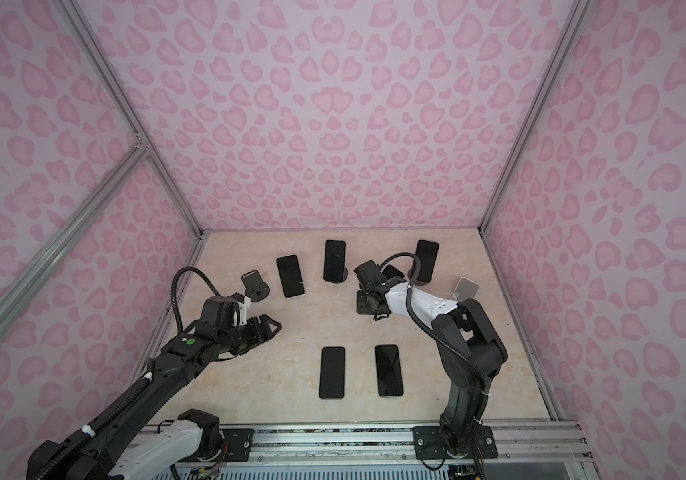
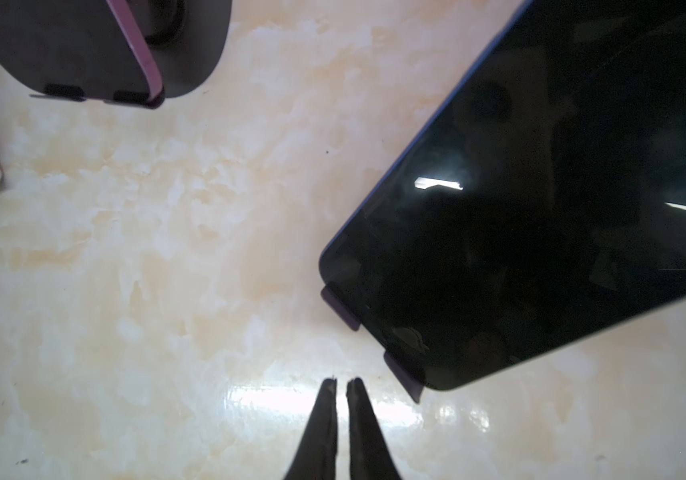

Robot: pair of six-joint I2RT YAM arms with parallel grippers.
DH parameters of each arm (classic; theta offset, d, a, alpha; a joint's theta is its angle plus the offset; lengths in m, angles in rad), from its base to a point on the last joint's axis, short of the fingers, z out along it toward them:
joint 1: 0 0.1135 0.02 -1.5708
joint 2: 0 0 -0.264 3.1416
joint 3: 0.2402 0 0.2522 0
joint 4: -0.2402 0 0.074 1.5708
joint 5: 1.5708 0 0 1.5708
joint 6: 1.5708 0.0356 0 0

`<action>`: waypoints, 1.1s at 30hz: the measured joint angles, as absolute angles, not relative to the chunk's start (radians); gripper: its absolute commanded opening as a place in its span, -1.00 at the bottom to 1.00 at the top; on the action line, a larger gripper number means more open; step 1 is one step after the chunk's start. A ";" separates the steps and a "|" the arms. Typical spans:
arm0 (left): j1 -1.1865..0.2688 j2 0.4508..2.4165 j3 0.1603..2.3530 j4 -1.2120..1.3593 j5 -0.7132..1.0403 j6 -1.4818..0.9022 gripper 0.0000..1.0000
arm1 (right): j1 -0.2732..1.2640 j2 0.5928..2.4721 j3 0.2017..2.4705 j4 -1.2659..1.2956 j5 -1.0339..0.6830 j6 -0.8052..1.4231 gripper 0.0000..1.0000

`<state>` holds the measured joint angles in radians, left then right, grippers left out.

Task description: Remove the phone from the phone stand

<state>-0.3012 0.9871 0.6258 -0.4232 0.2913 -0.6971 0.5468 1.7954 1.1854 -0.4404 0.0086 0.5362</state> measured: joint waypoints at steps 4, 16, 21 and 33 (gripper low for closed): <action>-0.302 0.984 0.619 -0.424 0.291 -0.698 0.62 | 0.547 1.795 1.187 -0.450 0.023 0.529 -0.74; -0.314 0.972 0.619 -0.424 0.306 -0.697 0.85 | 0.545 1.805 1.191 -0.463 0.034 0.518 -0.74; -0.315 0.954 0.619 -0.424 0.306 -0.698 0.96 | 0.543 1.805 1.191 -0.463 0.034 0.513 -0.73; -0.316 0.950 0.615 -0.425 0.313 -0.700 0.96 | 0.538 1.814 1.190 -0.461 0.033 0.506 -0.73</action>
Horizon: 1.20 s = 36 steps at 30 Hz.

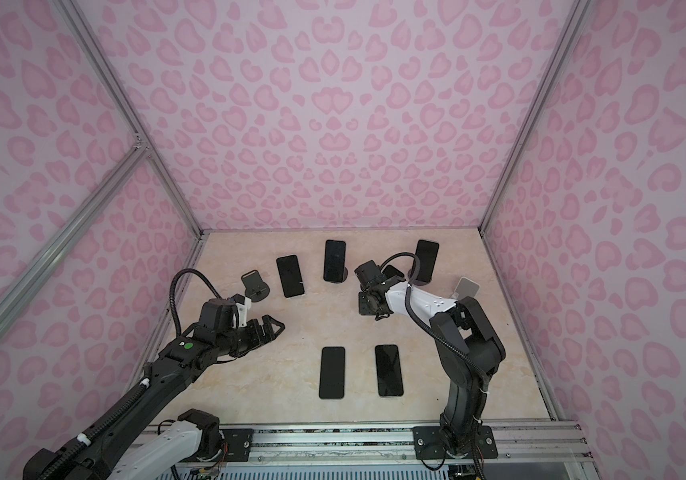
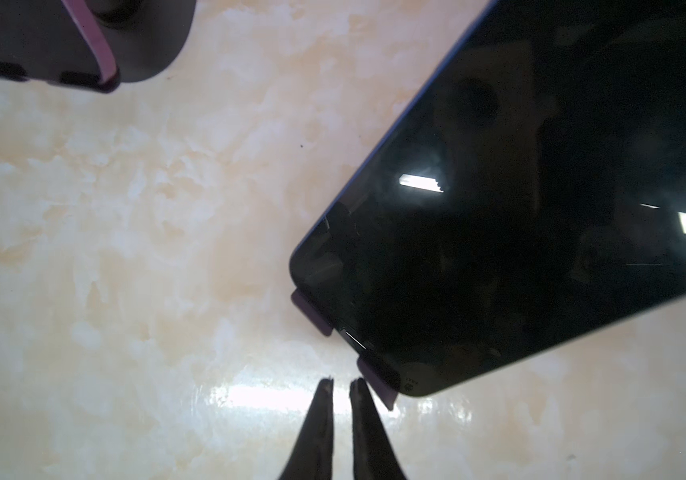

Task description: Remove the phone from the phone stand

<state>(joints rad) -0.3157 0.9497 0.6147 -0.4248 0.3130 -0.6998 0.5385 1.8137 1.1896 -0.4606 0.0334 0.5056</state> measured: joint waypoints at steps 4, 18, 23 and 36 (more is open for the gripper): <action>-0.316 0.952 0.622 -0.424 0.318 -0.706 0.96 | 0.537 1.814 1.182 -0.462 0.033 0.506 -0.73; -0.321 0.978 0.643 -0.418 0.337 -0.709 0.97 | 0.521 1.805 1.161 -0.462 0.033 0.510 -0.74; -0.321 0.984 0.651 -0.417 0.341 -0.709 0.98 | 0.512 1.802 1.156 -0.462 0.033 0.510 -0.74; -0.322 0.997 0.651 -0.416 0.344 -0.709 0.98 | 0.493 1.784 1.127 -0.462 0.033 0.507 -0.75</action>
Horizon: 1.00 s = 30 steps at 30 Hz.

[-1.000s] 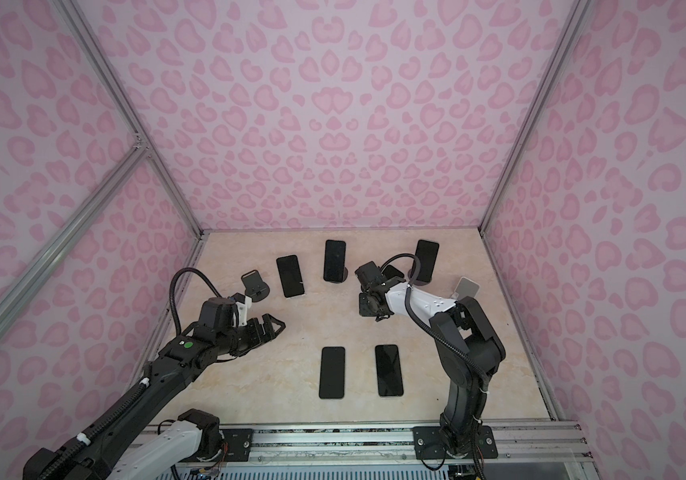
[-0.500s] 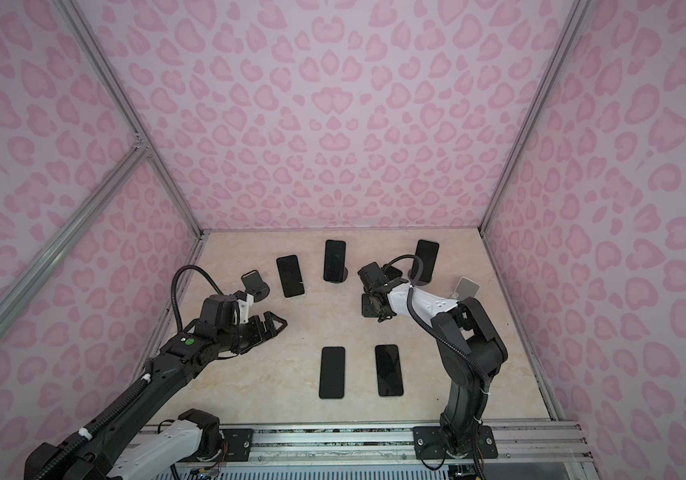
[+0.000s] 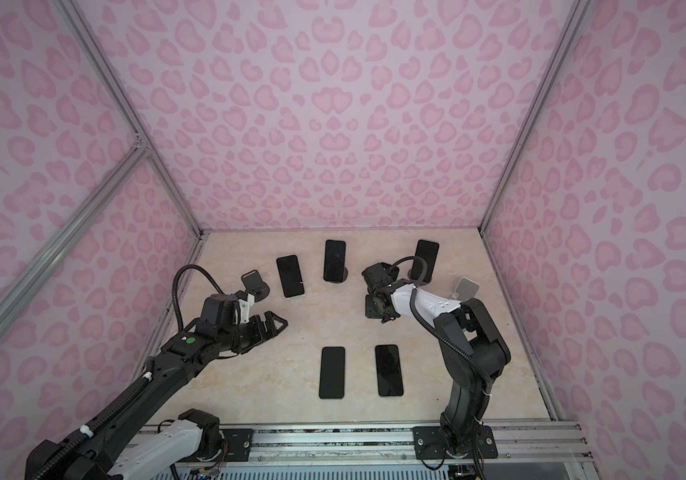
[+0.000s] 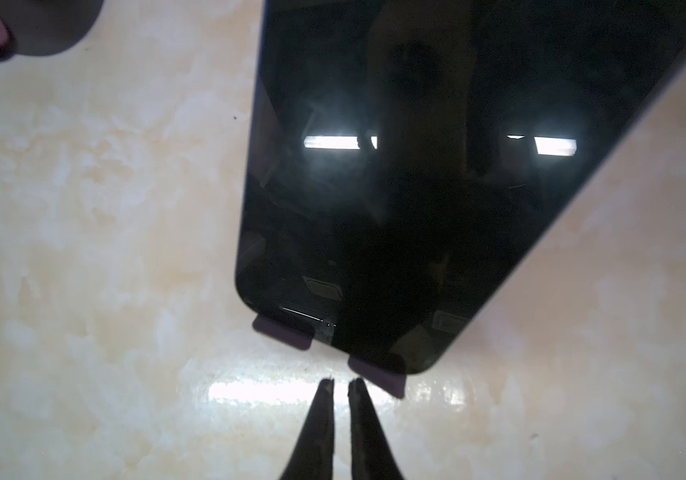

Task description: Remove the phone from the phone stand

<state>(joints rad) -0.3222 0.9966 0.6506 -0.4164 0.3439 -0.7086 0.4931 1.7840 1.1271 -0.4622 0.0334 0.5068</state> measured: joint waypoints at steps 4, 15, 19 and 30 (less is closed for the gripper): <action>-0.323 1.006 0.651 -0.416 0.345 -0.709 0.98 | 0.483 1.776 1.119 -0.463 0.034 0.501 -0.75; -0.326 1.010 0.651 -0.414 0.344 -0.705 0.99 | 0.453 1.767 1.107 -0.469 0.035 0.478 -0.75; -0.327 1.008 0.650 -0.413 0.344 -0.705 0.99 | 0.450 1.767 1.101 -0.470 0.039 0.478 -0.75; -0.328 1.009 0.648 -0.414 0.344 -0.705 0.99 | 0.421 1.752 1.091 -0.468 0.052 0.479 -0.75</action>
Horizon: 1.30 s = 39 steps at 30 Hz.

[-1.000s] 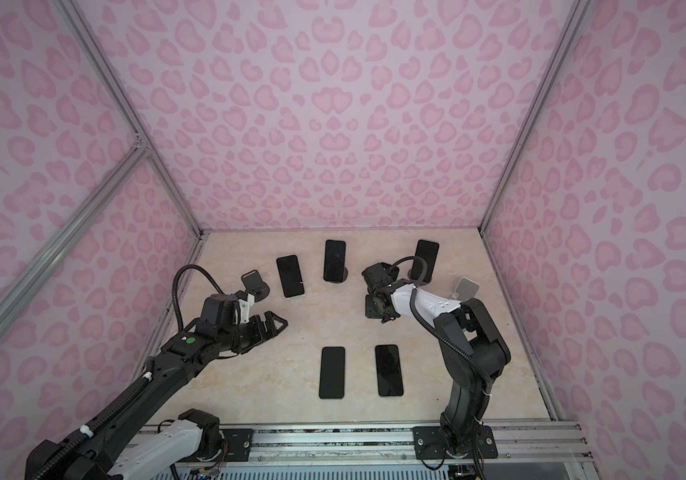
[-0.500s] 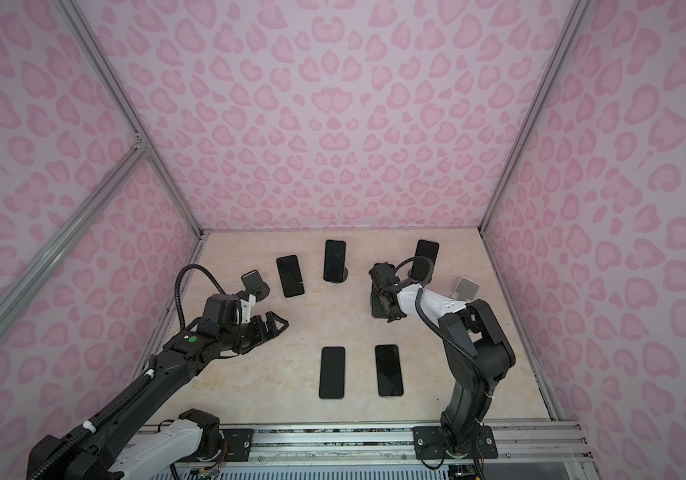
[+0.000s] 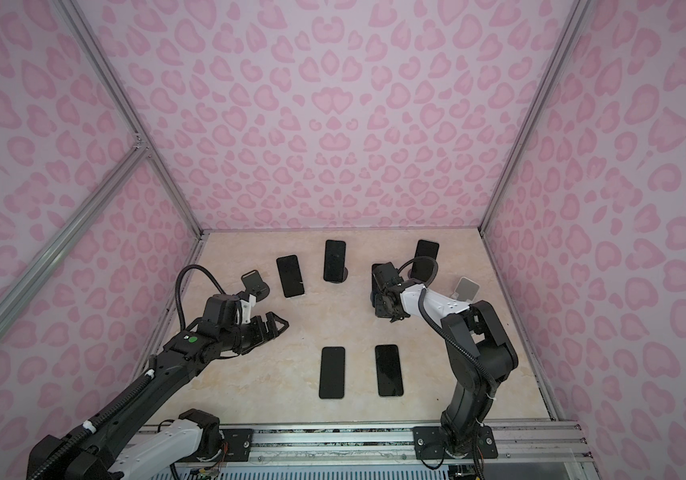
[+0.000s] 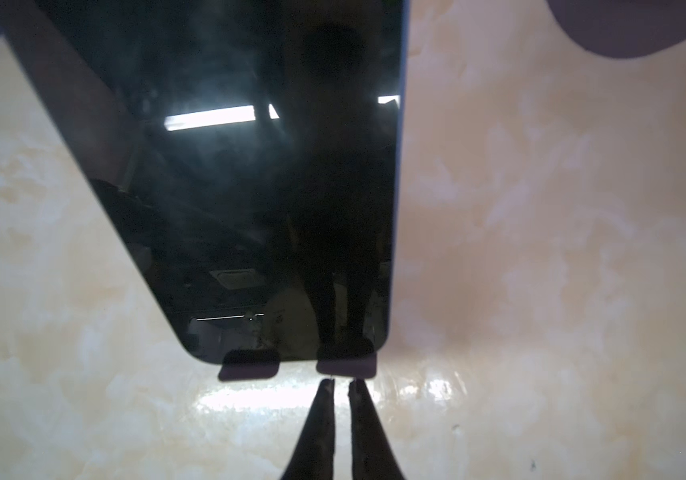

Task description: Remove the phone from the phone stand

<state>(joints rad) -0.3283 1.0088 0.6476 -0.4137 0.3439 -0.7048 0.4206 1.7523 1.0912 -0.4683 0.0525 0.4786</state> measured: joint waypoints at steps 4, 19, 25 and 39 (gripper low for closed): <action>-0.328 1.004 0.648 -0.414 0.344 -0.705 0.99 | 0.402 1.750 1.090 -0.467 0.052 0.475 -0.75; -0.330 0.979 0.647 -0.418 0.344 -0.705 1.00 | 0.379 1.675 1.089 -0.501 0.044 0.448 -0.62; -0.330 0.961 0.647 -0.418 0.345 -0.696 1.00 | 0.394 1.565 1.142 -0.568 0.034 0.395 0.30; -0.332 0.952 0.653 -0.423 0.363 -0.686 1.00 | 0.372 1.916 1.678 -0.687 0.006 0.151 0.89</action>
